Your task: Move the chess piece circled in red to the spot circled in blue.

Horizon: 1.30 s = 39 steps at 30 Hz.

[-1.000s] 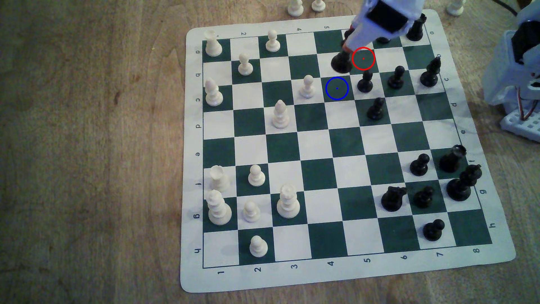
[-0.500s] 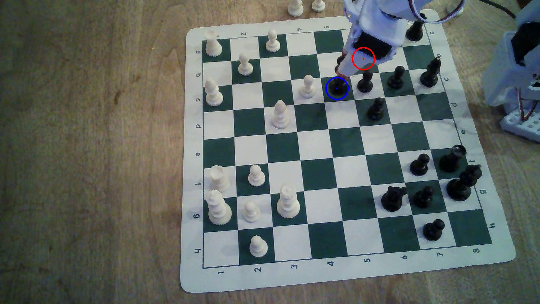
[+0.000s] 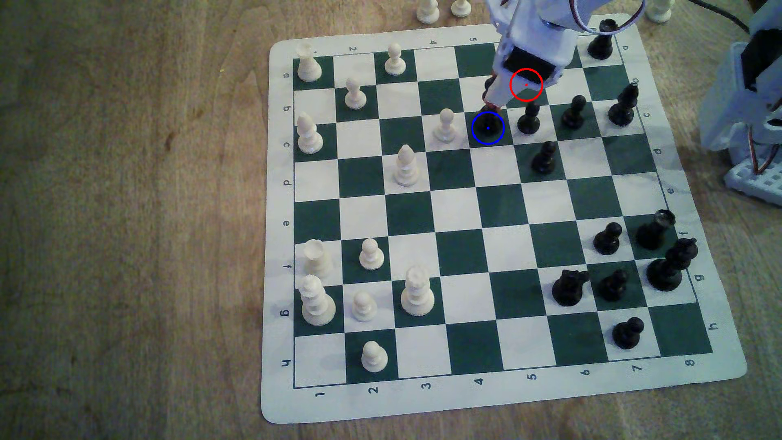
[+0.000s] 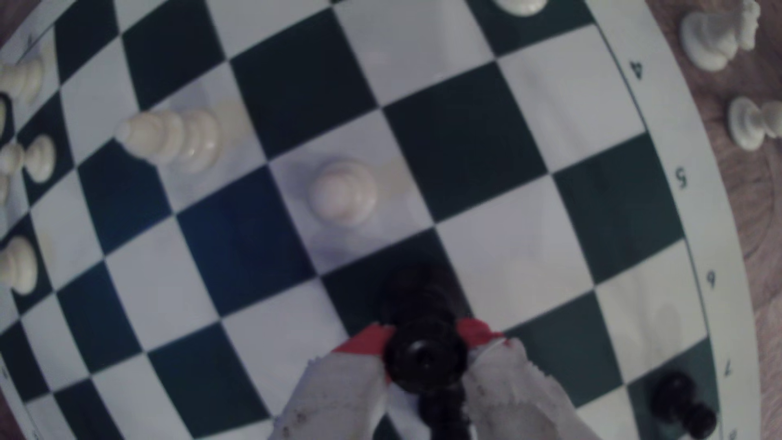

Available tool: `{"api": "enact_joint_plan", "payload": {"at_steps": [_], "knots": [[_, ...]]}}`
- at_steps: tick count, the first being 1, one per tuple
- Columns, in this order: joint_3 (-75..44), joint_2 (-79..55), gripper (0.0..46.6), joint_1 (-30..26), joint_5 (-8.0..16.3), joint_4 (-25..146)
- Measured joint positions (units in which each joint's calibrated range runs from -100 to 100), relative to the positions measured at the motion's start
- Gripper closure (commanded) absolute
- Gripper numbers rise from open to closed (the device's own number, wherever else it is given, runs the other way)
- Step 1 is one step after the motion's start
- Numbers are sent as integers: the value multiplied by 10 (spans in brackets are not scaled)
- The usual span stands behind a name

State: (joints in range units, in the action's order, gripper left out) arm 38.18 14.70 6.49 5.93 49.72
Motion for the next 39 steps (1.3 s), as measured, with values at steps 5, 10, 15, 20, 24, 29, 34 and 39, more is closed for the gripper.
{"api": "enact_joint_plan", "payload": {"at_steps": [5, 10, 15, 20, 24, 29, 34, 39], "knots": [[0, 0, 441, 1, 0, -4], [0, 0, 441, -2, 0, -4], [0, 0, 441, -13, 0, -4], [0, 0, 441, -15, 0, -4], [6, 0, 427, -14, 0, -4], [14, 1, 378, -6, 0, -4], [18, 1, 370, -6, 0, -5], [19, 9, 382, -5, 8, -4]]}}
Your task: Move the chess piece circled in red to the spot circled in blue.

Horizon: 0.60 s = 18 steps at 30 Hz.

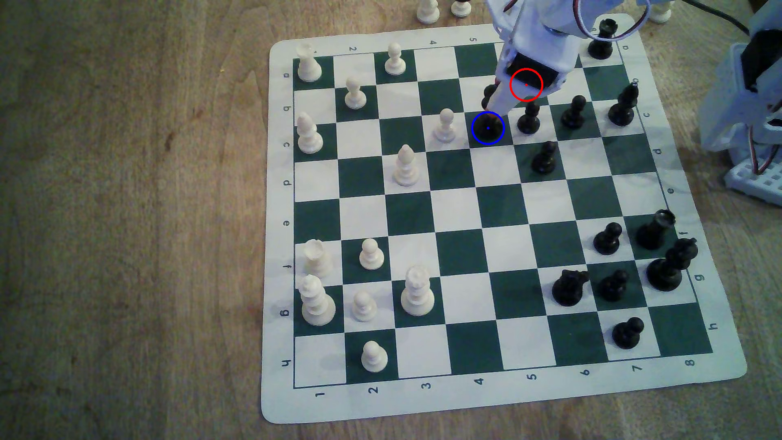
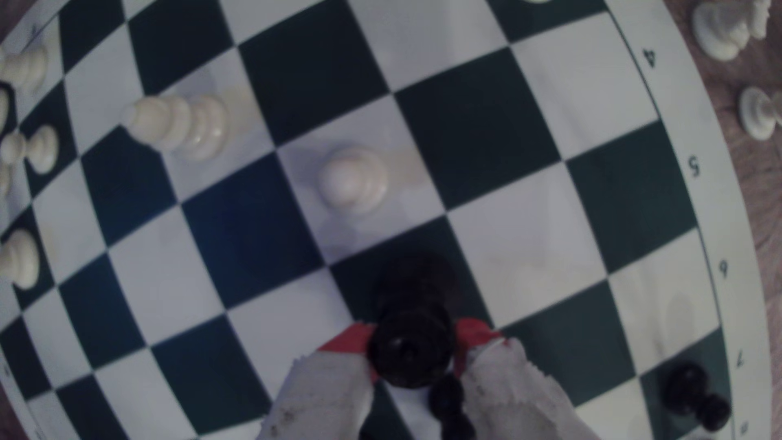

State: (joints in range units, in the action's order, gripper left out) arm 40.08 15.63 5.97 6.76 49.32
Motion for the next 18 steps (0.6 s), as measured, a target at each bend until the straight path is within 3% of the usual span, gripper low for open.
{"api": "enact_joint_plan", "payload": {"at_steps": [1, 3, 8, 18], "knots": [[0, 3, 401, 1, 1, 0], [0, 3, 360, 1, 4, 0], [0, 5, 313, -10, 4, 0], [0, 38, 273, -11, 1, 13]]}}
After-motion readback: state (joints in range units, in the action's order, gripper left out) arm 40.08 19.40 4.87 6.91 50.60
